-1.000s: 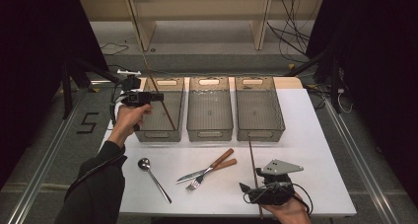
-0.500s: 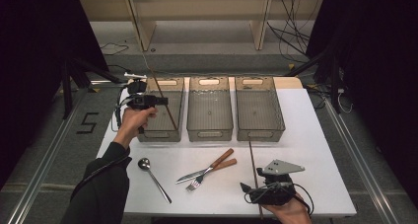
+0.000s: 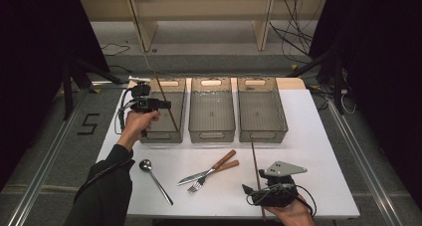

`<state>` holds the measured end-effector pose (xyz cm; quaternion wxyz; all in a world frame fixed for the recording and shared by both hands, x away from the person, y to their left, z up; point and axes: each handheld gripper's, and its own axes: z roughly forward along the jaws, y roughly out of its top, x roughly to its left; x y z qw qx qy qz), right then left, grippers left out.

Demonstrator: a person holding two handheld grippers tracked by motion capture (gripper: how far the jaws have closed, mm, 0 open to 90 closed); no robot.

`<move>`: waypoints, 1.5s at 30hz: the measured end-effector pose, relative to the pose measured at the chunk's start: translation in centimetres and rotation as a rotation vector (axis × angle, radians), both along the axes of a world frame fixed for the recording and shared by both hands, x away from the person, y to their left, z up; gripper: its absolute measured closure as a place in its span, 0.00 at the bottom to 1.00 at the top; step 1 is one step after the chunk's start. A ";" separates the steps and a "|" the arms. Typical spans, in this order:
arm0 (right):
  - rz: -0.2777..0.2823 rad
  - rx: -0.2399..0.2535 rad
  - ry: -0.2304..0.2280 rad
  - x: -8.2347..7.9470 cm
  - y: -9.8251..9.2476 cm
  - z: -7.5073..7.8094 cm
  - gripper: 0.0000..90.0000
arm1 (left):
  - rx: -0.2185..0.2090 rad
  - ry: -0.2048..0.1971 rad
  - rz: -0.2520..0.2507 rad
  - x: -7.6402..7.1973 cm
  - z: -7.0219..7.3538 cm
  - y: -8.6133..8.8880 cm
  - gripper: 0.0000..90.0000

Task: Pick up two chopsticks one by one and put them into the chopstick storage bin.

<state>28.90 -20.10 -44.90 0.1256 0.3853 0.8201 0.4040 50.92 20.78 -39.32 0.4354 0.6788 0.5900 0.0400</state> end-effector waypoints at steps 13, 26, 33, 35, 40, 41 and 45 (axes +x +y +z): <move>0.001 0.004 -0.002 0.0 -0.1 0.0 0.28 | 0.020 0.000 0.041 0.3 0.1 -0.5 0.62; -0.026 -0.011 0.011 0.2 -0.6 0.1 0.29 | 0.053 -0.025 0.032 -1.4 0.8 -0.8 0.28; -0.066 -0.057 0.076 0.8 -0.9 0.1 0.33 | 0.068 -0.085 -0.016 -4.2 1.4 -1.3 0.25; -0.070 -0.080 0.098 0.9 -0.9 0.1 0.34 | 0.060 -0.107 -0.025 -5.4 1.6 -1.3 0.24; -0.071 -0.142 0.152 1.2 -0.7 0.1 0.38 | 0.070 -0.136 -0.075 -7.8 1.4 -1.3 0.22; -0.071 -0.160 0.162 1.3 -0.6 0.1 0.39 | 0.065 -0.136 -0.078 -8.2 1.3 -1.3 0.22; -0.068 -0.215 0.194 1.5 -0.3 -0.1 0.41 | 0.063 -0.151 -0.082 -9.9 0.3 -1.0 0.22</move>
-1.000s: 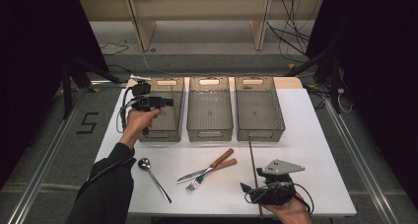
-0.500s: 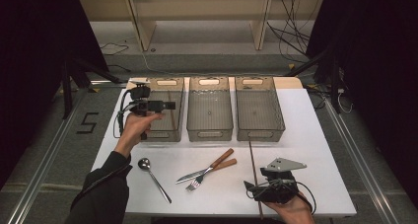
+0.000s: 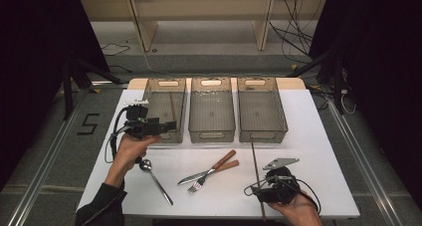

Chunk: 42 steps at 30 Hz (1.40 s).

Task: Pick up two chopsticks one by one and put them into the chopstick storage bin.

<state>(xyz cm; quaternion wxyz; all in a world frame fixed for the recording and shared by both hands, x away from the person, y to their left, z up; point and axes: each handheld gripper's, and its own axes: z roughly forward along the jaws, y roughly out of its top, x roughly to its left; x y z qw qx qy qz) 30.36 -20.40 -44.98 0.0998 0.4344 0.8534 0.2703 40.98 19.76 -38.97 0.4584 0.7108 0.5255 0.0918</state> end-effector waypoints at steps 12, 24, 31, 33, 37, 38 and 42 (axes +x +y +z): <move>0.015 -0.090 0.067 1.2 0.5 -0.2 0.50 | 0.002 -0.036 -0.065 -3.8 -2.0 -0.8 0.19; 0.037 -0.135 0.118 2.1 1.1 -0.2 0.54 | 0.029 -0.070 -0.115 -6.3 -3.7 -1.4 0.18; 0.039 -0.153 0.133 2.5 1.3 -0.3 0.56 | 0.040 -0.085 -0.123 -7.6 -3.9 -1.8 0.18; 0.041 -0.160 0.134 2.5 1.3 -0.3 0.58 | 0.045 -0.091 -0.129 -7.9 -4.0 -1.9 0.18; 0.047 -0.175 0.148 2.6 1.4 -0.5 0.60 | 0.033 -0.088 -0.129 -8.2 -4.1 -1.9 0.18; 0.048 -0.181 0.148 2.6 1.4 -0.5 0.60 | 0.035 -0.088 -0.130 -8.3 -4.2 -1.9 0.18; 0.049 -0.198 0.161 2.8 1.6 -0.7 0.62 | 0.033 -0.086 -0.130 -8.4 -4.3 -2.0 0.18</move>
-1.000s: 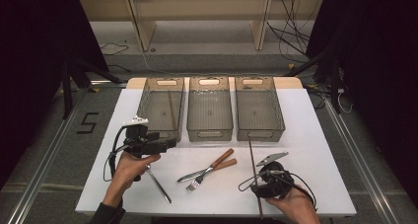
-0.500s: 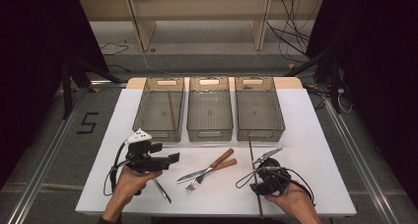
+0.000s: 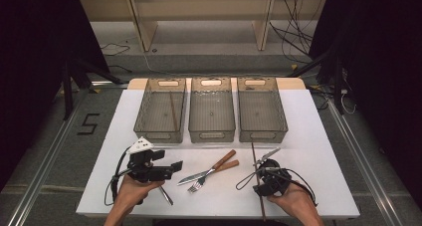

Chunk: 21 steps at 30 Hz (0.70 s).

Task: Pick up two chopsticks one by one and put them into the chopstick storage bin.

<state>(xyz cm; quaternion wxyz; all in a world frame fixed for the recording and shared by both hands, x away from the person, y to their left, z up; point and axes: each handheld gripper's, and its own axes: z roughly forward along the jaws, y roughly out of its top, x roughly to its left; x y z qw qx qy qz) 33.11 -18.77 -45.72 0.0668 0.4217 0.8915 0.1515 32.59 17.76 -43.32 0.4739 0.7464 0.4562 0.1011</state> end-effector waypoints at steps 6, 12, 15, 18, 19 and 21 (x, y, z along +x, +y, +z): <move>-0.013 -0.025 0.020 0.4 0.1 -0.4 0.66 | 0.005 0.002 -0.003 -0.1 -0.1 0.0 0.18; -0.001 -0.061 0.021 0.7 0.4 -0.6 0.73 | 0.009 0.005 -0.004 -0.1 -0.3 -0.1 0.18; 0.001 -0.074 0.029 0.8 0.4 -0.5 0.78 | 0.012 0.007 -0.007 -0.1 -0.3 -0.2 0.18; 0.000 -0.071 0.036 1.0 0.2 -0.5 0.83 | 0.014 0.009 -0.010 -0.2 -0.3 -0.3 0.18; -0.005 -0.074 0.036 1.1 0.2 -0.5 0.84 | 0.013 0.010 -0.011 -0.2 -0.4 -0.3 0.18; -0.010 -0.072 0.042 1.2 0.1 -0.5 0.86 | 0.016 0.011 -0.014 -0.2 -0.4 -0.4 0.18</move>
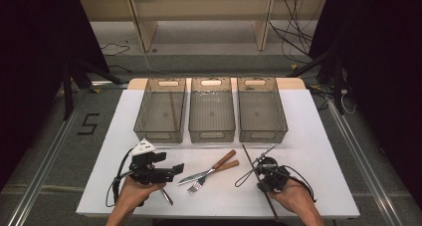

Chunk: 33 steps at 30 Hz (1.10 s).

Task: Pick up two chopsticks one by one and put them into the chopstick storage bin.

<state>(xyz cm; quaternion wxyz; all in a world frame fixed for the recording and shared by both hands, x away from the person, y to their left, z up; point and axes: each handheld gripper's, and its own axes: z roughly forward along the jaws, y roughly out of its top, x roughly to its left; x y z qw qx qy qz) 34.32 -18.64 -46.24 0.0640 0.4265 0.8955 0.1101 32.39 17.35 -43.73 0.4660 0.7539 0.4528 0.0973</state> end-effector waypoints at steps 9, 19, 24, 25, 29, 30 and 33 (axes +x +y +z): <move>-0.028 0.016 0.006 0.2 -0.3 0.0 0.93 | 0.006 0.005 -0.008 0.0 -0.2 -0.2 0.18; -0.024 0.069 -0.009 0.4 -1.2 -0.1 0.95 | 0.006 0.016 0.001 0.1 -0.3 -0.1 0.18; -0.029 0.081 -0.027 0.4 -1.5 0.3 0.95 | 0.005 0.016 0.003 0.1 -0.4 -0.1 0.18; -0.029 0.081 -0.034 0.4 -1.6 0.4 0.95 | 0.005 0.016 0.003 0.1 -0.4 -0.1 0.18; -0.023 0.088 -0.055 0.3 -1.9 0.8 0.95 | -0.024 0.028 -0.004 0.1 -0.3 -0.2 0.18; -0.021 0.092 -0.061 0.2 -1.9 0.9 0.95 | -0.035 0.030 -0.006 0.1 -0.3 -0.2 0.18; -0.017 0.104 -0.081 0.0 -1.9 1.5 0.95 | -0.040 0.037 -0.016 0.1 -0.4 -0.6 0.18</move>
